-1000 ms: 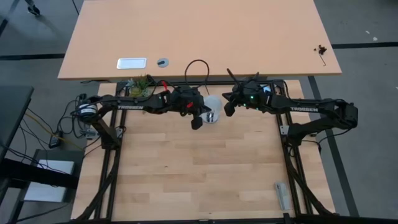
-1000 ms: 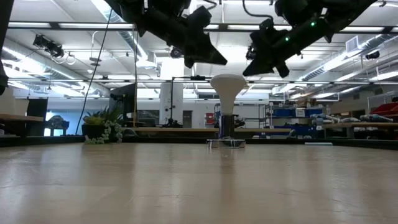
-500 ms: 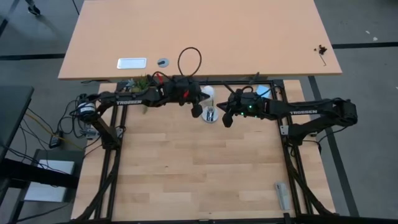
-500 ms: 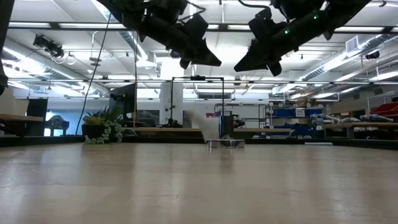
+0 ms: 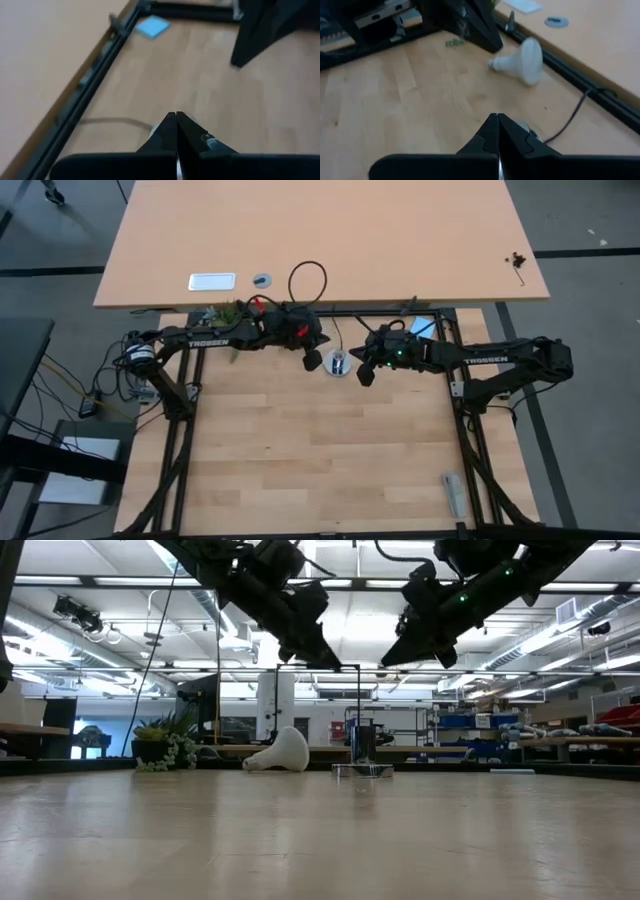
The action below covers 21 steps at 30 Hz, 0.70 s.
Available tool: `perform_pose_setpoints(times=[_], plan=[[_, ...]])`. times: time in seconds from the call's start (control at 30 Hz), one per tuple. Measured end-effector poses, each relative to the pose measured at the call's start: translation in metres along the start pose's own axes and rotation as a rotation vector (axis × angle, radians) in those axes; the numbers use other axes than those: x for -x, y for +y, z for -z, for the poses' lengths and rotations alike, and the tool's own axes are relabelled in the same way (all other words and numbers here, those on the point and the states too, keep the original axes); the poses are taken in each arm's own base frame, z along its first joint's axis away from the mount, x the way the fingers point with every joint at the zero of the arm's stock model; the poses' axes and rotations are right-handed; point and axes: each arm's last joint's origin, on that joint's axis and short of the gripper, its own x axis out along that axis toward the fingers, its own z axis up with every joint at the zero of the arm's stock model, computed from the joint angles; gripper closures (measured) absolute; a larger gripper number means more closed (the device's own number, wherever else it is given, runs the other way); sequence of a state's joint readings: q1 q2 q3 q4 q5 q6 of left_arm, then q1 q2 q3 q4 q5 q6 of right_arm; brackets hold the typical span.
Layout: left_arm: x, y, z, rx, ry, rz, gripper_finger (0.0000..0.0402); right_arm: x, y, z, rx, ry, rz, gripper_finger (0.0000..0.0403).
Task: Screw lightbulb
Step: Move the white lightbulb to the top center of the table
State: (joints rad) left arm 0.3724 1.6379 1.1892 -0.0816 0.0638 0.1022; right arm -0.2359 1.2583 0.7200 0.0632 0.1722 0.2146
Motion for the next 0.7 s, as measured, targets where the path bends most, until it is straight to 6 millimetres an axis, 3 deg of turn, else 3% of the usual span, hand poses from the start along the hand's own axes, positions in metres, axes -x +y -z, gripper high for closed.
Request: perform_pose_setpoints(times=[0.2,0.47,0.7], plan=[[-0.005,0.000,0.023,0.008,0.037,-0.044,0.0402,-0.002,-0.003,0.016,0.015,0.053,0.006,0.0396],[-0.011,-0.008,0.054,0.034,-0.043,0.012,0.0402,-0.008,-0.026,0.050,-0.035,0.036,0.011,0.0398],[-0.012,-0.010,0.073,0.047,-0.102,0.011,0.0402,-0.036,-0.029,0.069,-0.090,0.027,-0.006,0.0398]])
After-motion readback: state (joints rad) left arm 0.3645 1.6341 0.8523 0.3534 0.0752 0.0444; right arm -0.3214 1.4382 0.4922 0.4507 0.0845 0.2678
